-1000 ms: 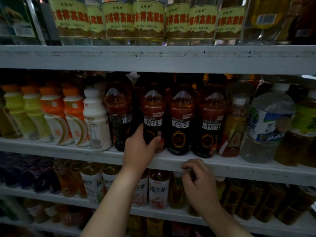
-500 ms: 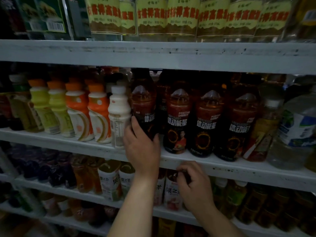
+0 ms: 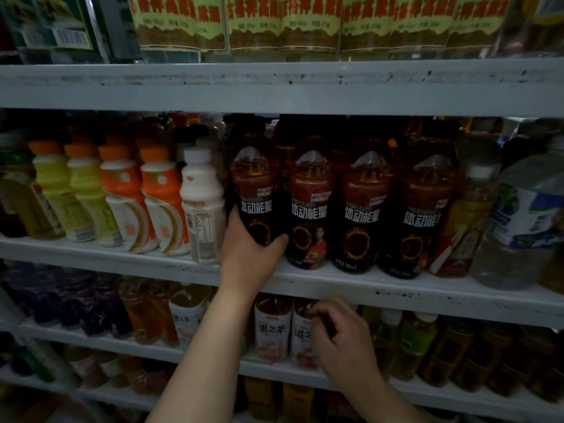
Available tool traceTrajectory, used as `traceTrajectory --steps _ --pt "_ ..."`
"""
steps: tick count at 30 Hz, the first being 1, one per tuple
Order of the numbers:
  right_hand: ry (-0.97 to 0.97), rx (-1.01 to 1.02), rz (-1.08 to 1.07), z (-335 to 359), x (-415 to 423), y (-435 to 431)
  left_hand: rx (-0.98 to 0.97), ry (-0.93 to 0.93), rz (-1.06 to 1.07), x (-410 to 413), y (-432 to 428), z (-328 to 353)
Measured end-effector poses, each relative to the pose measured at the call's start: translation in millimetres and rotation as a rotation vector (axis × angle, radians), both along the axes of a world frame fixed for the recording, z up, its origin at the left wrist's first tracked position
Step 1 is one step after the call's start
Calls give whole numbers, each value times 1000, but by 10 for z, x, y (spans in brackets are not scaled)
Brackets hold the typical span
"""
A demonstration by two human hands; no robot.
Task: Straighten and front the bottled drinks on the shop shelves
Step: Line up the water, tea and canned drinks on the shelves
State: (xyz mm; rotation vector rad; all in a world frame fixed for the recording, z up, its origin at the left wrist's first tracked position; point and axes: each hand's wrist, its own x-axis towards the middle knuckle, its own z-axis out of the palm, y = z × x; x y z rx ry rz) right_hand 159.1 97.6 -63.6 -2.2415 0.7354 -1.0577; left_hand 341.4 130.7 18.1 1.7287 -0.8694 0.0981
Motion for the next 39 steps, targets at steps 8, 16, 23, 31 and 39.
traceTrajectory --steps 8,16,23,31,39 --pt "81 71 33 -235 -215 -24 30 -7 34 34 -45 -7" --pt "425 280 -19 -610 -398 -127 46 -139 0 -179 248 -119" --pt "417 237 -39 -806 -492 -191 30 47 141 -807 722 -1290" --pt "319 323 -272 -962 -981 -340 544 543 17 -952 528 -2030" --pt "451 370 36 -910 -535 -4 247 664 447 -239 951 -1971"
